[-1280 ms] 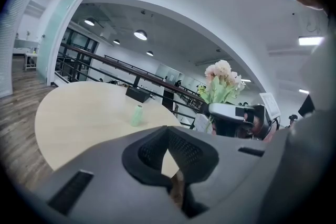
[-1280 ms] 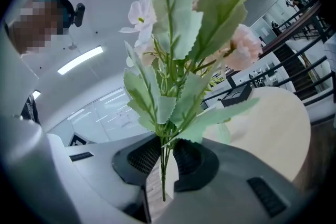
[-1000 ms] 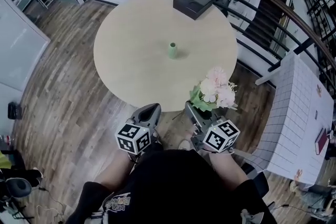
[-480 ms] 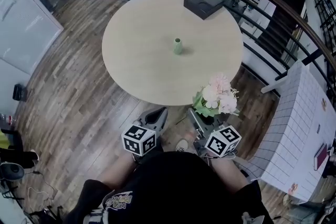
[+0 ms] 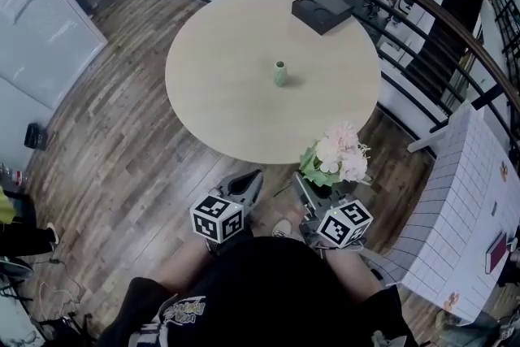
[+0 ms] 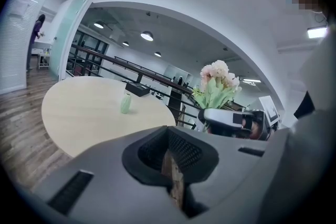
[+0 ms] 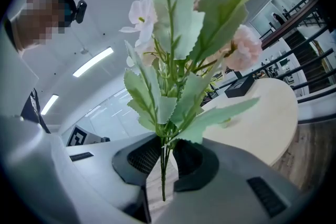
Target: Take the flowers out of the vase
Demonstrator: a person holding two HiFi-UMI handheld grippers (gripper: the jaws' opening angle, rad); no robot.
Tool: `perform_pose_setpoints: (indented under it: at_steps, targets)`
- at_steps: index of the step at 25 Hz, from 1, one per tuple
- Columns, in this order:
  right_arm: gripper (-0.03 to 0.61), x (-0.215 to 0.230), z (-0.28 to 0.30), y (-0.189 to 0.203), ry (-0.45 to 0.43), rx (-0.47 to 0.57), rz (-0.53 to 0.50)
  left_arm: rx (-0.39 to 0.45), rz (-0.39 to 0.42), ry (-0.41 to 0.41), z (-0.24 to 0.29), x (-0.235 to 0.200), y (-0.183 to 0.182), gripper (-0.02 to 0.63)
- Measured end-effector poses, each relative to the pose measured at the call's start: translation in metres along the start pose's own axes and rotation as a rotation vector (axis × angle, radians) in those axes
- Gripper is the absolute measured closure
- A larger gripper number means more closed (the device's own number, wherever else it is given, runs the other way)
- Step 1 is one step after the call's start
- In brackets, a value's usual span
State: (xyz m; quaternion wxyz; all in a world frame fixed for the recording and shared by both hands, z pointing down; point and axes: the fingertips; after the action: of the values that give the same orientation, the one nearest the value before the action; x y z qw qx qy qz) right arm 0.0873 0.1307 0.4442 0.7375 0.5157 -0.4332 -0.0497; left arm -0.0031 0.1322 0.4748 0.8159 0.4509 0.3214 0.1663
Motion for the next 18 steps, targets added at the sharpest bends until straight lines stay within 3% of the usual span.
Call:
perform_pose_setpoints:
  at_steps: [6,18]
  targets:
    - [0.499,-0.010,0.007,-0.008,-0.015,0.002,-0.004,0.000,0.012,-0.007,-0.006,-0.002,-0.015,0.607]
    - [0.500,-0.001,0.004,0.004,-0.011,-0.007,-0.002,-0.006,0.039,-0.007,0.002,0.001,-0.001,0.607]
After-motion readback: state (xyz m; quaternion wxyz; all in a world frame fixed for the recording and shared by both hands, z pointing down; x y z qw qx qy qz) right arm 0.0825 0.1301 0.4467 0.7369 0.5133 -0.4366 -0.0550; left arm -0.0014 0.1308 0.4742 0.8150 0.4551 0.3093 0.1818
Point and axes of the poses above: the fingertips, and each gripper's own axes: z forward along the fingers, x to its right, y out of its underside, and after that the axes turned 1 degree about z, right-handed
